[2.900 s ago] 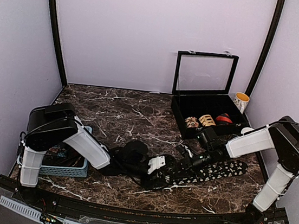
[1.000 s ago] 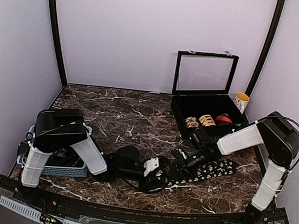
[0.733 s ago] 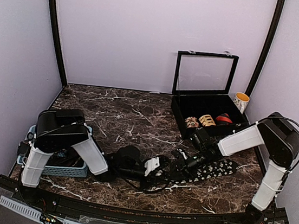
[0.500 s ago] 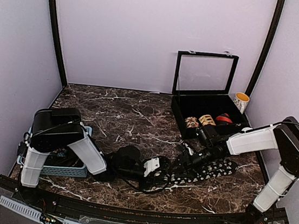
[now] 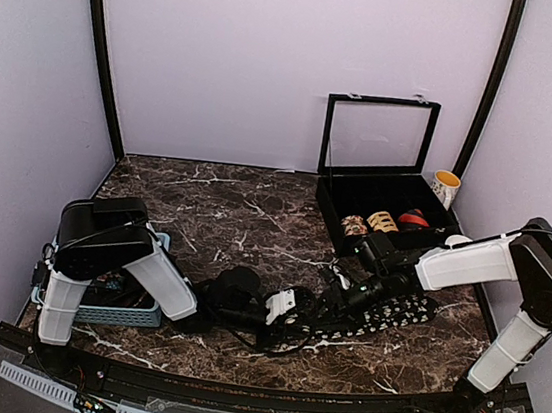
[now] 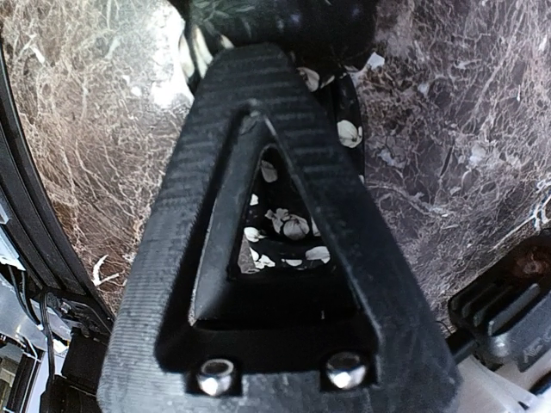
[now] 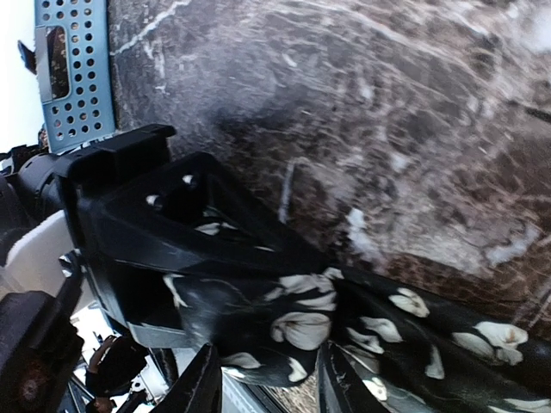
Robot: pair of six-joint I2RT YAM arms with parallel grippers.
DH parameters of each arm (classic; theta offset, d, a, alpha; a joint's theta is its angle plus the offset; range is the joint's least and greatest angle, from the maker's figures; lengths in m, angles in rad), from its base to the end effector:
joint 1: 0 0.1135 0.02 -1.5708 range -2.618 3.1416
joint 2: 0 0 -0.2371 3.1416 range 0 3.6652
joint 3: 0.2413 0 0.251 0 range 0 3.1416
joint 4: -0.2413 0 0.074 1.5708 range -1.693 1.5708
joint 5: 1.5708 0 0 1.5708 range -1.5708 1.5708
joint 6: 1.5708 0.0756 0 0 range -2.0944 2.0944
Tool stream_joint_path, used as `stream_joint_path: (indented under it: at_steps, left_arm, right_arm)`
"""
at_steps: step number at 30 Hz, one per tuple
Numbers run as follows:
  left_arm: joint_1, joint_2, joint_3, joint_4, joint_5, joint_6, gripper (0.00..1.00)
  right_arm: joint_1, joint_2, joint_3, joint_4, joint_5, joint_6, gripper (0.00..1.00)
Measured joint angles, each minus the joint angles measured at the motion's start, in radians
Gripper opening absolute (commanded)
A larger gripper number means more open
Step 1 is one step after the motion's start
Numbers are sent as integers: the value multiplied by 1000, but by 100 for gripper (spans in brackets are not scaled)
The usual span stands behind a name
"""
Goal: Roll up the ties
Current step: Roll the tie at the center of the board.
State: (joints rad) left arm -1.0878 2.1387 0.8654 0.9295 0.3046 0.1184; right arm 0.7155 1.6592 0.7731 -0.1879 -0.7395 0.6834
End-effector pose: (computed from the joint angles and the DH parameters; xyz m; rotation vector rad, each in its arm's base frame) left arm 0.1721 -0.3771 0.0487 1.3138 1.5262 -0.9288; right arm 0.1956 0.2375 0.0847 0.3147 -2.7475 -1.2656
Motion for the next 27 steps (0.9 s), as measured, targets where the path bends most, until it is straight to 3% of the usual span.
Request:
stream_joint_path:
  at_steps: [13,18,22,27]
  left_arm:
    - [0,0,4,-14,4,0,31]
    - [0,0,5,-17,6,0,31]
    - [0,0,6,-20,6,0,31]
    - [0,0,6,-23,7,-2,40]
  right_arm:
    - [28,20,60,-47,5,-7,37]
    - [35,40,77,-63,9,-16,22]
    - [35,57,88,-66,-1,-32,0]
    - [30,67,94,-66,-5,-46,0]
